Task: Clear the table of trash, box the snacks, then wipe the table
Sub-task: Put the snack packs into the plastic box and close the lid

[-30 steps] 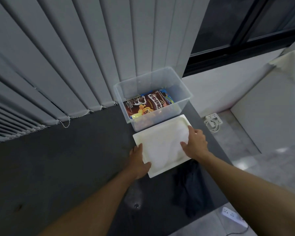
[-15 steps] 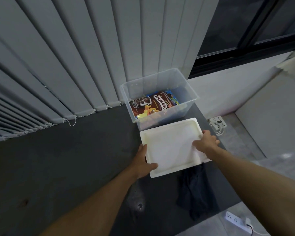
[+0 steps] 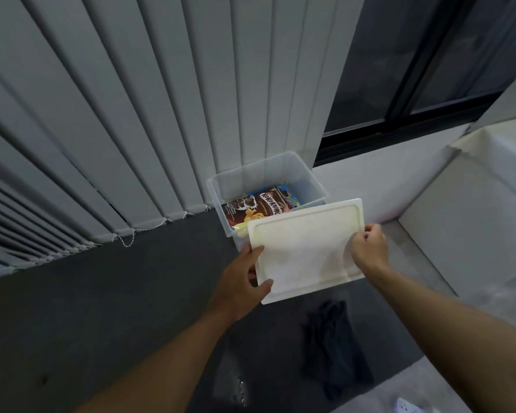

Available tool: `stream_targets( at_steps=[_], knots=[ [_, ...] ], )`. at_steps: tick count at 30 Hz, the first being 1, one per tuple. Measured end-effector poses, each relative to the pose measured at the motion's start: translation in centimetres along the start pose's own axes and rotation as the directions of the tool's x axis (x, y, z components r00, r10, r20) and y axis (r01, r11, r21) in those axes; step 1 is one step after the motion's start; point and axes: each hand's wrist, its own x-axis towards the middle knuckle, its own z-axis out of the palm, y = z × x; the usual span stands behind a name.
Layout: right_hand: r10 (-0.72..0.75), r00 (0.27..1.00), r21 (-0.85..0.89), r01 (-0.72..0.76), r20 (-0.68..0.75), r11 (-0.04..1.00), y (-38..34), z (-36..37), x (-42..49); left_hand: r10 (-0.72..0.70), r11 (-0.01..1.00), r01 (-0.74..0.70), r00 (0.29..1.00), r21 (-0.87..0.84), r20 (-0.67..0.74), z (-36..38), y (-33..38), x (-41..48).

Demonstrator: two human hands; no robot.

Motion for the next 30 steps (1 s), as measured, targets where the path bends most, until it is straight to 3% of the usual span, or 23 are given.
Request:
stream_targets(
  at_steps=[4, 9, 13, 22, 30],
  knots=[
    [-0.057, 0.996, -0.006, 0.057, 0.061, 0.998, -3.0, 0.9, 1.2, 0.03, 0.991, -0.012, 0.99, 0.135, -0.137, -1.7, 1.9, 0.7],
    [-0.225, 0.965, -0.105, 0.24, 0.134, 0.965, -7.8, 2.4, 1.4, -0.055, 0.953, 0.116, 0.974, 0.28, -0.219, -4.3, 2.6, 3.0],
    [-0.302, 0.939, -0.306, 0.34, 0.165, 0.889, -10.1, 3.3, 2.5, -0.155, 0.909, 0.212, 0.971, 0.359, -0.18, -6.1, 2.0, 4.9],
    [-0.295, 0.939, -0.522, 0.343, 0.176, 0.781, -10.8, 5.0, 6.0, -0.284, 0.869, 0.283, 0.957, 0.407, -0.06, -5.5, 0.4, 8.3],
    [-0.355, 0.926, -0.479, 0.37, 0.126, 0.796, -12.0, 7.3, 7.9, -0.3, 0.858, 0.3, 0.952, 0.418, -0.067, -6.0, -0.8, 11.1]
  ],
)
